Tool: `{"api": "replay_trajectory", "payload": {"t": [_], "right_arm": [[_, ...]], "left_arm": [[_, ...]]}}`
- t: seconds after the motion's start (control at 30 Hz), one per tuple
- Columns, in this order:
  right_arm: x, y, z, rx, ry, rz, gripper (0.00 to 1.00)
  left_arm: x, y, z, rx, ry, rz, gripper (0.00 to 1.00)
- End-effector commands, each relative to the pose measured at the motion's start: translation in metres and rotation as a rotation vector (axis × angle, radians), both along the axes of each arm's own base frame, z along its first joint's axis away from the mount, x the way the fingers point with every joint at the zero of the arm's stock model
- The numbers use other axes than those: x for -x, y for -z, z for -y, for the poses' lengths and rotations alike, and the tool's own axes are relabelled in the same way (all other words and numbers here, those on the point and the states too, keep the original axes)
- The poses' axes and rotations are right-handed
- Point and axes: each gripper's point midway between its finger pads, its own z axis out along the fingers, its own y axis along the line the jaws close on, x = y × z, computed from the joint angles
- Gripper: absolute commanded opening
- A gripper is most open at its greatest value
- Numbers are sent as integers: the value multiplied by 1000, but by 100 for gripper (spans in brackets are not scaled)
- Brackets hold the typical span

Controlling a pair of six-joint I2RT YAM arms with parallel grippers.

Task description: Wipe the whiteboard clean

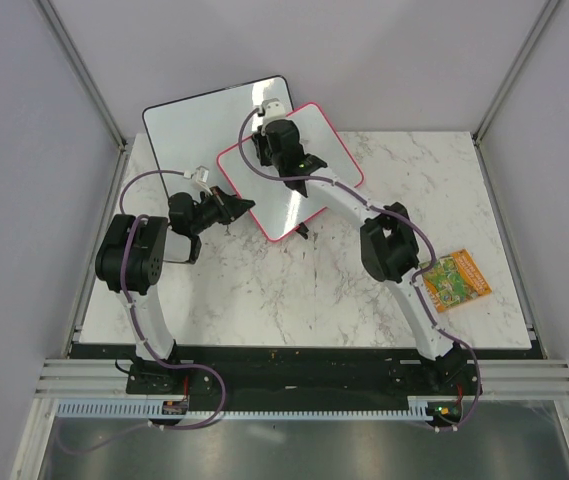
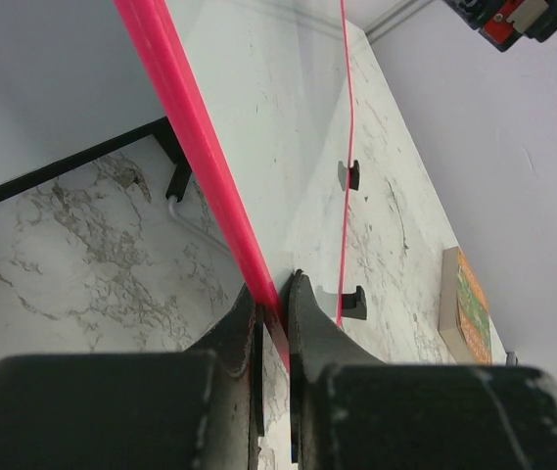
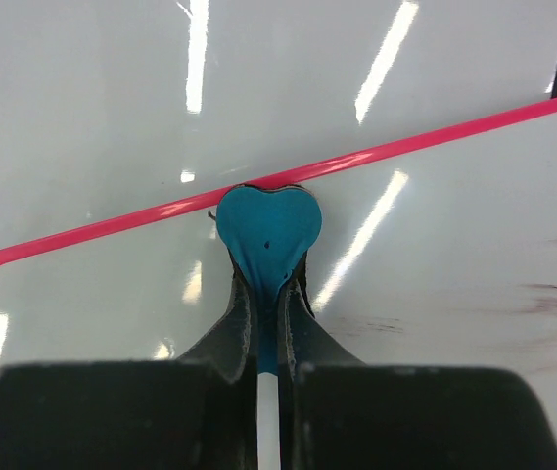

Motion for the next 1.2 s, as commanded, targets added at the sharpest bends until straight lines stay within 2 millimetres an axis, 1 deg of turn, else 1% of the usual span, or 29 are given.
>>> {"api": "replay_trajectory", "payload": {"t": [0.0, 0.03, 0.1, 0.13, 0.17, 0.2, 0.23, 0.3, 0.33, 0.4, 0.43, 0.5, 0.63, 0.7, 0.73, 0.83, 0.97, 1.03, 1.17], "right_arm": [[67, 111, -56, 54, -212, -274, 0], [65, 117, -47, 86, -176, -274, 0], [56, 122, -29, 115, -124, -276, 0], [54, 131, -16, 142, -84, -288, 0], [46, 135, -1, 150, -53, -295, 0], [41, 135, 9, 151, -24, -297, 0], [34, 144, 29, 151, 12, -320, 0], [25, 144, 45, 110, 46, -334, 0], [18, 149, 62, 104, 78, -338, 0], [9, 144, 77, 101, 116, -322, 0], [2, 143, 89, 109, 143, -316, 0], [-5, 138, 102, 116, 181, -301, 0], [-15, 138, 133, 161, 270, -287, 0], [-17, 143, 146, 168, 305, -295, 0], [-20, 145, 156, 164, 331, -303, 0], [-24, 149, 179, 191, 391, -308, 0], [-25, 156, 195, 219, 416, -321, 0], [-26, 155, 201, 224, 430, -323, 0], [-29, 154, 206, 214, 436, -326, 0]], "left_arm": [[11, -28, 25, -135, 150, 313, 2], [10, -28, 24, -136, 147, 315, 2], [11, -28, 24, -136, 149, 314, 2], [10, -28, 24, -137, 146, 312, 2], [11, -28, 24, -136, 148, 312, 2], [10, -29, 25, -136, 149, 315, 2], [11, -28, 24, -136, 149, 314, 2], [11, -28, 25, -136, 151, 314, 2], [11, -28, 24, -136, 149, 314, 2], [11, -28, 24, -137, 149, 315, 2], [11, -29, 25, -137, 152, 317, 2], [11, -28, 25, -137, 152, 315, 2], [11, -28, 25, -138, 152, 315, 2], [11, -28, 25, -138, 152, 316, 2], [11, -28, 25, -138, 152, 316, 2], [12, -28, 25, -138, 152, 315, 2], [11, -28, 25, -138, 152, 315, 2], [11, -29, 25, -137, 154, 316, 2], [11, -28, 25, -139, 152, 316, 2]]}}
